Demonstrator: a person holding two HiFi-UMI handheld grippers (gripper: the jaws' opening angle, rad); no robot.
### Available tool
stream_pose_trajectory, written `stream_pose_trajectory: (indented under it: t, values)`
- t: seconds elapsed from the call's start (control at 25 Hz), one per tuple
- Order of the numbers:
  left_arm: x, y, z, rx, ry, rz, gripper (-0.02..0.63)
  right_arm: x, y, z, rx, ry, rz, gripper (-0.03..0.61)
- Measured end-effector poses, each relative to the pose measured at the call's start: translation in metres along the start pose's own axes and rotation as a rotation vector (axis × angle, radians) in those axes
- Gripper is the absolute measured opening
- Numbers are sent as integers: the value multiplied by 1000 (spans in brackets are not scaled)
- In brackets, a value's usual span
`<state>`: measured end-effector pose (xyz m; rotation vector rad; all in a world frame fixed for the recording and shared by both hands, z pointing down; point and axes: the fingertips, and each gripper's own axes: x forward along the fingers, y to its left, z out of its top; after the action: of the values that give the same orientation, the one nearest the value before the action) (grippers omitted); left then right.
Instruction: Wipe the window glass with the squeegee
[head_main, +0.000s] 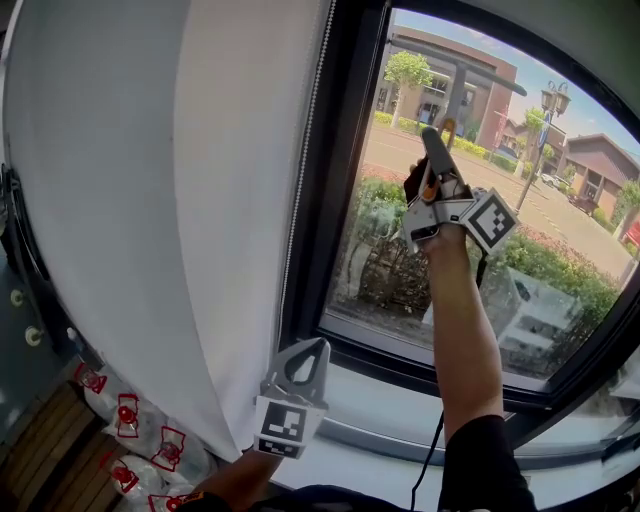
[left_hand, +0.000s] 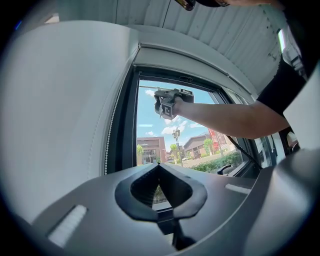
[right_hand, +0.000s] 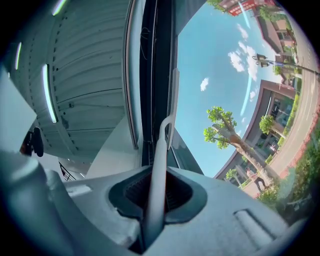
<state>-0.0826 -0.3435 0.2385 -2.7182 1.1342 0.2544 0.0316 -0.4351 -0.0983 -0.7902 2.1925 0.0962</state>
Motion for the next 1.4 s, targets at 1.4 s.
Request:
stream_pose_trajectory:
  t: [1.4]
  values:
    - [-3,-28,-37,-32,87,65,3,-167,1,-110,45,161,-59,35]
